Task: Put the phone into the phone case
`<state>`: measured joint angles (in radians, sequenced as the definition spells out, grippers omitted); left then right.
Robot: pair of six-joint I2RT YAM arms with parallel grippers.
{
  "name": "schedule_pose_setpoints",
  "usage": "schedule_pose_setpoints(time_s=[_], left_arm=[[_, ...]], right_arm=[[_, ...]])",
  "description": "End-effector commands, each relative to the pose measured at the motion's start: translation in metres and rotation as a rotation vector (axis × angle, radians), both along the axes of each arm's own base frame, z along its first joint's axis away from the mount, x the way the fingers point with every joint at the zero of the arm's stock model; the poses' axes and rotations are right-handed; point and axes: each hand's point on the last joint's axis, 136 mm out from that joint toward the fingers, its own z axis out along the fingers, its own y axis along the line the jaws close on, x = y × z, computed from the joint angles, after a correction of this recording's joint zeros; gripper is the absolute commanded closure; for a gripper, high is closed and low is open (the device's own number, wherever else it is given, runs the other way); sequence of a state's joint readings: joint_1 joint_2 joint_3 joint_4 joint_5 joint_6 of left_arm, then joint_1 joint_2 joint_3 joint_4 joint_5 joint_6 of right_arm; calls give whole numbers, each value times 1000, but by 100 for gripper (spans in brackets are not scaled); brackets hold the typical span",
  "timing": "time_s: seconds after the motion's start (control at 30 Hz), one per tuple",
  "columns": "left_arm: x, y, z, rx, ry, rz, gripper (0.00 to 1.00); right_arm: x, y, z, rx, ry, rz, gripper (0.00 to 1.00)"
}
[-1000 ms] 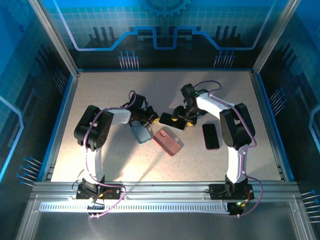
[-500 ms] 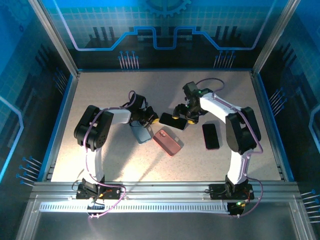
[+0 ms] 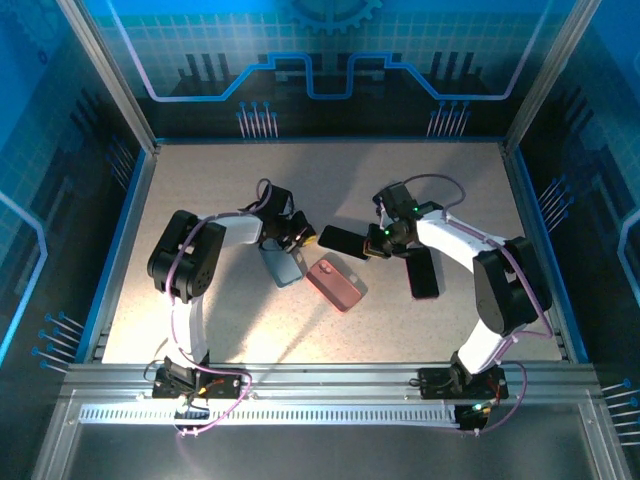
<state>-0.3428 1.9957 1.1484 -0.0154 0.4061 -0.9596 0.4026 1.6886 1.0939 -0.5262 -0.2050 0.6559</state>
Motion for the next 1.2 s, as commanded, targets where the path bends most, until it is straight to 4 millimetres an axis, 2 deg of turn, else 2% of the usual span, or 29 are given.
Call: schedule_pose_setpoints(time_s=[0.0,0.17,0.43,0.87,1.17], left_arm=[[1,-3,12,29,-16,-23,96],[-5,-10,5,53,2,-38,96],[-12,-18,-10,68,32,-39,97],[-15,-15,-10,94,34,-40,97],[-16,-15,-11,94,35,-38,97]], right_arm=[[5,2,1,53,-44,8,100],[2,0,-10,75,-27,3,100],[3,-3,-16,66,-17,18,100],[5,-18,-23,65,-9,-22,100],[10,-15,-34,71,8,-21,100]])
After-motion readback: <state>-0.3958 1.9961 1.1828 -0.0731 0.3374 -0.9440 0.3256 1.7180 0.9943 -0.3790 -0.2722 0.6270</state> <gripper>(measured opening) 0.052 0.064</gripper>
